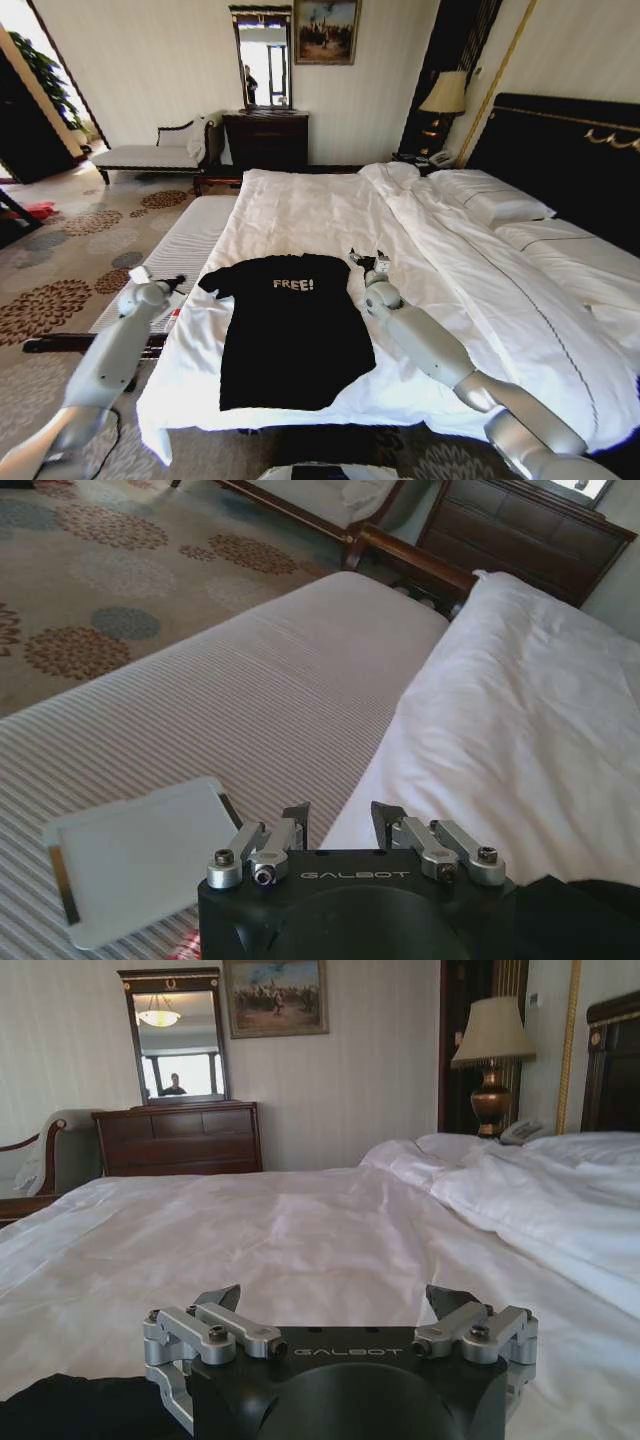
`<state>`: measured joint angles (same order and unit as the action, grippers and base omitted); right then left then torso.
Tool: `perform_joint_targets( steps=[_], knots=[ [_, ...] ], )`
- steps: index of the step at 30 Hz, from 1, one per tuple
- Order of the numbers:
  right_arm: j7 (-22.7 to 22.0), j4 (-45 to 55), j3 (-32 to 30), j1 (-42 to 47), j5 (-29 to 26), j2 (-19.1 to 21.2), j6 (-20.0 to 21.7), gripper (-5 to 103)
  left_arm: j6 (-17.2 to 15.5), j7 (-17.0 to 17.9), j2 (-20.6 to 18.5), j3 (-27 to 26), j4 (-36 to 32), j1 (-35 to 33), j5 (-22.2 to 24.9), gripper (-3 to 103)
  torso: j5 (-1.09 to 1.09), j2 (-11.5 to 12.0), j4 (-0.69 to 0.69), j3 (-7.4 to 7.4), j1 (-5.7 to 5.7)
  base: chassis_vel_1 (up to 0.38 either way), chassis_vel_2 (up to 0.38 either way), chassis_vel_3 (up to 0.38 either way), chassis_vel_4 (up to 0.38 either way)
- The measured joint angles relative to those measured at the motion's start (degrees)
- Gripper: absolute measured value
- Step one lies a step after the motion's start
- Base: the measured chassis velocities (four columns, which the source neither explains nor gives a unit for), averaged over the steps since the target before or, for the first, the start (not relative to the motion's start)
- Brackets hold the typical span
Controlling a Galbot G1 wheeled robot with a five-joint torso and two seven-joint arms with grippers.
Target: Fold the clothes on the bed.
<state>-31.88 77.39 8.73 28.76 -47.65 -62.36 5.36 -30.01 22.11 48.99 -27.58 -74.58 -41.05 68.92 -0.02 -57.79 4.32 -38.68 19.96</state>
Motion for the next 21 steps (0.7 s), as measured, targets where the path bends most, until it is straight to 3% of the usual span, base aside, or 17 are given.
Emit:
perform_joint_targets(
  steps=[2,4,6,8,12,13,15,16,17,19,21],
  knots=[
    [-0.06,-0.17,-0.27,-0.27,-4.39,-0.5,2.1,100,-0.15,1.26,-2.52,-3.32,-3.54,-2.26,2.82,48,0.01,0.0,-0.02,0.0,0.0,0.0,0.0,0.0,0.0],
    [0.03,-0.21,-0.43,-0.41,-6.72,-0.66,2.89,100,-0.15,1.93,-3.81,-4.84,-5.22,-3.46,4.11,48,0.02,0.0,-0.03,0.0,0.0,0.0,0.0,0.0,0.0],
    [0.49,-0.21,-1.33,-0.38,-11.19,-0.64,4.46,100,-0.14,2.57,-6.47,-6.83,-7.98,-5.41,6.56,59,0.02,0.0,-0.06,0.0,0.0,0.0,0.0,0.0,0.0],
    [-0.9,-0.2,-3.76,-0.19,-18.76,-1.31,7.03,100,0.21,2.61,-8.9,-8.26,-10.15,-6.3,8.39,70,0.0,0.0,0.02,0.01,-0.01,0.0,0.0,0.0,0.0],
    [-3.16,-0.51,-6.56,-0.19,-25.33,-3.34,9.0,100,0.85,2.24,-9.67,-11.29,-14.42,-7.41,10.61,81,0.01,0.0,0.02,0.0,0.0,0.0,0.0,0.0,0.0],
    [-3.4,-0.6,-6.96,-0.19,-26.04,-3.6,9.22,100,1.19,2.0,-9.71,-12.31,-15.89,-7.86,11.0,81,0.01,0.0,0.01,0.01,0.0,0.0,0.0,0.0,0.0],
    [-3.98,-1.26,-7.91,-0.11,-27.54,-4.14,9.78,100,2.0,1.23,-9.56,-15.62,-22.52,-9.58,12.62,92,0.0,0.0,-0.05,0.0,0.01,0.0,0.0,0.0,0.0],
    [-3.98,-1.26,-7.91,-0.11,-27.54,-4.14,9.78,100,2.0,1.23,-9.56,-15.62,-22.52,-9.58,12.62,92,0.0,0.0,-0.05,0.0,0.01,0.0,0.0,0.0,0.0],
    [-4.12,-1.75,-8.26,0.03,-27.79,-4.2,10.01,100,2.2,0.94,-9.24,-17.33,-28.37,-10.5,13.83,97,0.03,0.0,-0.03,0.0,0.0,0.0,0.0,0.0,0.0],
    [-4.1,-2.61,-9.06,0.31,-27.79,-4.03,10.24,100,2.24,1.4,-8.55,-19.18,-36.22,-11.37,15.13,99,0.03,0.0,-0.01,0.01,-0.01,0.0,0.0,0.0,0.0],
    [-4.04,-2.91,-9.48,0.39,-27.84,-4.01,10.32,100,2.21,1.86,-8.33,-19.52,-38.28,-11.47,15.38,100,0.03,0.0,0.02,0.01,-0.01,0.0,0.0,0.0,0.0]
  ],
)
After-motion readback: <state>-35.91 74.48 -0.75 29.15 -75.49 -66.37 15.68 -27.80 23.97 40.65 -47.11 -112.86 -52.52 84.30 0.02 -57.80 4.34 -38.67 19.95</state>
